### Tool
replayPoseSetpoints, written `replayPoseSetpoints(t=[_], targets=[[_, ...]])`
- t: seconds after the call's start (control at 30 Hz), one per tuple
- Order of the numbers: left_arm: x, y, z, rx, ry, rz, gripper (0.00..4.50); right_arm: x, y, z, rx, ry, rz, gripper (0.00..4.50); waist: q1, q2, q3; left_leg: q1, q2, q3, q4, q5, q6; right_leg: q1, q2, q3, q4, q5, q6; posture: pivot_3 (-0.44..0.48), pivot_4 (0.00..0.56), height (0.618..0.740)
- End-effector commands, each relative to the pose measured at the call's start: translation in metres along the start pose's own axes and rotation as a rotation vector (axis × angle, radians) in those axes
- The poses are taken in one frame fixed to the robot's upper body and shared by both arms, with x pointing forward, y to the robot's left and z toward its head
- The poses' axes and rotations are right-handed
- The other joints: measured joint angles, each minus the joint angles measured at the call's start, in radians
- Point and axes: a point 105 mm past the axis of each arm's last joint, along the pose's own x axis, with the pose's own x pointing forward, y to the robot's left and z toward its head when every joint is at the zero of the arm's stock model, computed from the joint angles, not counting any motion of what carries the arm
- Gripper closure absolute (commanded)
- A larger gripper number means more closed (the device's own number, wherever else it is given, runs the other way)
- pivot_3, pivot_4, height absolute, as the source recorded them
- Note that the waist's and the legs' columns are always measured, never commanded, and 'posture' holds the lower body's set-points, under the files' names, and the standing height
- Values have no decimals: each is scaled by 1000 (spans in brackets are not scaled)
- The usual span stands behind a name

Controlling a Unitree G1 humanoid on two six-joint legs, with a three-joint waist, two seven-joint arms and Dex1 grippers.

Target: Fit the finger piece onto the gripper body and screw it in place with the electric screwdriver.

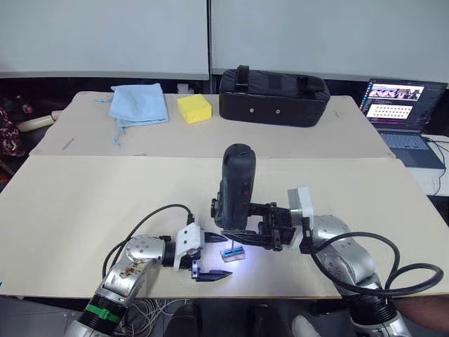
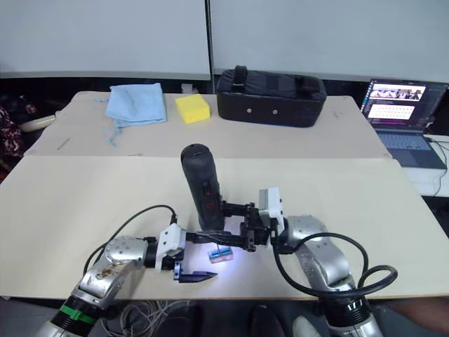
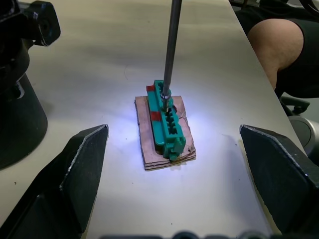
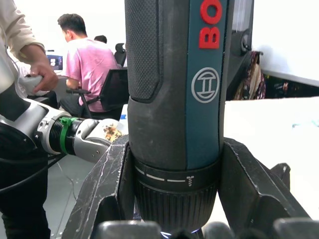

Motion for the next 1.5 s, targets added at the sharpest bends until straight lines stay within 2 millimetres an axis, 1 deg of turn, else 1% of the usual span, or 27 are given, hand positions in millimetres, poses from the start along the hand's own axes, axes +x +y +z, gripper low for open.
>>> replayPoseSetpoints(t=[0.03, 0.1, 0.23, 0.3, 0.43, 0.5, 0.57, 0.6, 0.7, 0.77, 0.83, 0.97, 1.1, 1.3, 1.37, 1.5], targets=[[-11, -7, 10, -37, -68, -30, 33, 3, 1, 35, -77, -78, 21, 2601, -4, 0, 0, -1, 0, 0, 0, 0, 0, -1, 0, 0, 0, 0, 0, 0, 150, 740], [-17, -8, 15, -39, -91, -33, 33, 4, 0, 42, -77, -91, 18, 2601, -5, 0, 0, -1, 1, 0, 0, 0, 0, -2, 0, 0, 1, 0, 0, 0, 150, 740], [-39, -9, 41, -22, -214, -16, 33, 5, 2, 58, -98, -108, 31, 2601, -8, -1, 1, -2, 1, 0, 0, 0, 0, -3, 1, 0, 2, 0, -1, 0, 150, 740], [-50, -10, 50, -11, -238, -6, 33, 5, 2, 65, -103, -113, 27, 2601, -8, -1, 1, -2, 1, 0, 0, 0, 0, -3, 0, 0, 2, 0, -1, 0, 150, 740], [-64, -11, 57, -9, -234, 4, 33, 5, 1, 73, -112, -117, 21, 2601, -8, -1, 1, -2, 1, 0, 0, 0, 0, -3, 0, 0, 1, 0, -1, 0, 150, 740], [-74, -7, 60, -2, -239, 37, 33, 4, 0, 78, -120, -119, 17, 2601, -8, -1, 1, -2, 1, 0, 0, 0, 0, -3, 0, 0, 1, 0, -1, 0, 150, 740], [-81, -3, 62, 0, -241, 65, 33, 3, 0, 82, -126, -120, 13, 2601, -8, -1, 1, -2, 1, 0, 0, 0, 0, -3, 0, 0, 1, 0, -1, 0, 150, 740], [-86, -1, 59, 1, -226, 83, 33, 3, 0, 84, -130, -121, 11, 2601, -8, -1, 1, -2, 1, 0, 0, 0, 0, -3, 0, 0, 1, 0, -1, 0, 150, 740], [-98, 6, 46, -18, -171, 157, 33, 0, 0, 88, -139, -120, 6, 2601, -8, -1, 1, -2, 1, 0, 0, 0, 0, -3, 0, 0, 1, 0, -1, 0, 150, 740], [-101, 11, 38, -28, -155, 200, 33, -2, 0, 89, -142, -111, 10, 2601, -8, -1, 1, -2, 1, 0, -1, 0, 0, -3, 0, 0, 0, 0, -1, 0, 150, 740], [-98, 16, 27, -22, -121, 236, 33, -3, 0, 89, -144, -105, 10, 2601, -8, -1, 1, -2, 1, 0, -1, 0, 0, -3, 0, 0, 0, 0, -1, 0, 150, 740], [-87, 22, 20, -3, -103, 264, 33, -4, -1, 91, -147, -101, 7, 2601, -7, -2, 2, -3, 1, 0, -1, 0, 0, -4, 0, 0, 0, 0, -1, 0, 150, 740], [-65, 36, 11, -1, -68, 296, 33, -4, -2, 92, -151, -97, 4, 2601, -1, -2, 2, -3, 1, 1, 0, 0, 0, -4, 0, 0, 0, 0, -1, 0, 150, 740], [-32, 52, 12, -30, -72, 316, 33, -3, -3, 93, -155, -88, 3, 2601, 0, -2, 2, -5, 0, 1, 0, 0, 0, -4, 0, 0, 0, 0, 0, 0, 150, 740], [-20, 54, 14, -55, -80, 307, 33, -3, -3, 93, -154, -86, 0, 2601, 0, -2, 2, -5, 0, 0, 0, 0, 0, -4, 1, 0, 0, 1, 0, 0, 150, 740], [-3, 59, 17, -72, -80, 300, 33, -4, -4, 92, -154, -75, -1, 2601, -2, -2, 2, -5, 0, 0, 1, 0, 0, -4, 1, 0, 0, 1, 1, 0, 150, 740]])
